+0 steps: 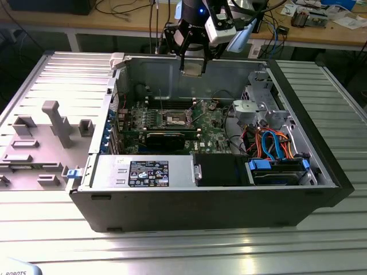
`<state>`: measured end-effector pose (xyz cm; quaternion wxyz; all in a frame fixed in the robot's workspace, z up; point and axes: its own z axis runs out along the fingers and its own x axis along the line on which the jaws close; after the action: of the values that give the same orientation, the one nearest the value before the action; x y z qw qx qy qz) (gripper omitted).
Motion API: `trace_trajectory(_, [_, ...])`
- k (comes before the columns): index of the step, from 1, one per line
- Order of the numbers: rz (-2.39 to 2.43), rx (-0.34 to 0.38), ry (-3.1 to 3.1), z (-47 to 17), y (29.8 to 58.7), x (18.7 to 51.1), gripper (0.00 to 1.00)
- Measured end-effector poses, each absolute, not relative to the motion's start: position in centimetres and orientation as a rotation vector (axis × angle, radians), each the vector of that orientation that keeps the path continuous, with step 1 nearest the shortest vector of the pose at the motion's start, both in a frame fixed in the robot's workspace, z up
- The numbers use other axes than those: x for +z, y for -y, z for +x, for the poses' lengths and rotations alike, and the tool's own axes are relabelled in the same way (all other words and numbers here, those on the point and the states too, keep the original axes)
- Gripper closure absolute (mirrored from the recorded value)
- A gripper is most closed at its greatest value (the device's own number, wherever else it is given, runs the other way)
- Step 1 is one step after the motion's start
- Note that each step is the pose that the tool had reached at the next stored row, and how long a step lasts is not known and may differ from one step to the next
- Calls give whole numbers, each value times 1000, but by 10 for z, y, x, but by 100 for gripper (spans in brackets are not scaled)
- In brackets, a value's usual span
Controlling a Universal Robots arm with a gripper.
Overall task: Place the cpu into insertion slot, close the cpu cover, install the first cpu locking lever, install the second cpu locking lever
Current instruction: 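Place the cpu into insertion slot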
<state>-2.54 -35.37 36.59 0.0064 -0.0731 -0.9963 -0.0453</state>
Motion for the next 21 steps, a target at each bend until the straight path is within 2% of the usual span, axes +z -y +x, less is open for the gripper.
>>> trace_trajectory(21, [-443, -143, 3100, -30, 355, 363, 46])
